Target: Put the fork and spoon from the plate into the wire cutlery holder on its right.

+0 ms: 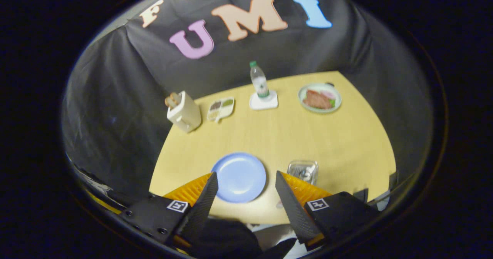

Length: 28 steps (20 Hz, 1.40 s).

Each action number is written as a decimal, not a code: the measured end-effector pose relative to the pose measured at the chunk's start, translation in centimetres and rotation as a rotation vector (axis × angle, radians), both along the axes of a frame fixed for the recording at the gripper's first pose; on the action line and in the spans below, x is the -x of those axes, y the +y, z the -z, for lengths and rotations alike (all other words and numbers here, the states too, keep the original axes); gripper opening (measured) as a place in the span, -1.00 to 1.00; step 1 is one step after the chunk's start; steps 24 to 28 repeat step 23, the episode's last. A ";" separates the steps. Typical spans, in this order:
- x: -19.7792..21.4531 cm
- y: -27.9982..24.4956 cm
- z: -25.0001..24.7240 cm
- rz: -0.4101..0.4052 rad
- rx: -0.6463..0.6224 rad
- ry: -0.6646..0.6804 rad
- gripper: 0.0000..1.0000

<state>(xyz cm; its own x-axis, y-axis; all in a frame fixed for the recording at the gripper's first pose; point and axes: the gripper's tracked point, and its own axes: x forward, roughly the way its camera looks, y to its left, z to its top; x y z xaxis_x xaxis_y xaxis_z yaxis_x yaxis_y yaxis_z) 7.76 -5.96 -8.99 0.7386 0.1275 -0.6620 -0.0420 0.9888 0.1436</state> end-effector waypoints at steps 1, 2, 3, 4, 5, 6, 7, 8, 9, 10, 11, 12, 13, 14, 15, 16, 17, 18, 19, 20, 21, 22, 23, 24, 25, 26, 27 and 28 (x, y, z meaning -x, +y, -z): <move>-1.3 -0.1 -1.0 0.013 0.022 -0.113 0.91; -2.4 -0.2 -1.7 0.022 0.045 -0.196 0.91; -2.9 -0.5 -2.8 0.031 0.071 -0.276 0.92; -3.3 -0.8 -4.0 0.047 0.107 -0.354 0.92; -3.4 -0.9 -5.2 0.054 0.140 -0.421 0.92; -3.7 -0.8 -6.6 0.054 0.176 -0.487 0.93; -3.6 -0.7 -7.8 0.052 0.222 -0.557 0.93; -3.7 -0.4 -8.7 0.050 0.260 -0.606 0.93; -3.5 -0.6 -9.0 0.046 0.293 -0.652 0.94; -3.4 -0.4 -9.7 0.043 0.311 -0.687 0.94; -3.0 0.2 -10.6 0.043 0.317 -0.717 0.94; -2.7 0.9 -11.4 0.042 0.320 -0.743 0.95; -2.7 1.2 -11.8 0.046 0.323 -0.767 0.95; -2.7 1.3 -12.0 0.048 0.317 -0.779 0.95; -2.7 1.5 -12.0 0.055 0.299 -0.782 0.96; -2.8 1.4 -12.1 0.067 0.282 -0.784 0.96; -2.9 1.5 -12.3 0.074 0.269 -0.789 0.96; -3.1 1.4 -12.3 0.086 0.262 -0.795 0.96; -3.1 1.1 -12.2 0.097 0.259 -0.795 0.96; -3.2 0.8 -12.1 0.107 0.254 -0.794 0.96; -3.2 0.5 -12.1 0.120 0.244 -0.793 0.96; -3.1 0.3 -12.2 0.135 0.229 -0.793 0.96; -3.0 -0.1 -12.2 0.150 0.217 -0.795 0.96; -3.0 -0.1 -12.2 0.150 0.217 -0.795 0.96; -3.0 -0.1 -12.2 0.150 0.217 -0.795 0.96; -3.0 -0.1 -12.2 0.150 0.217 -0.795 0.96; -3.0 -0.1 -12.2 0.150 0.217 -0.795 0.96; -3.0 -0.1 -12.2 0.150 0.217 -0.795 0.96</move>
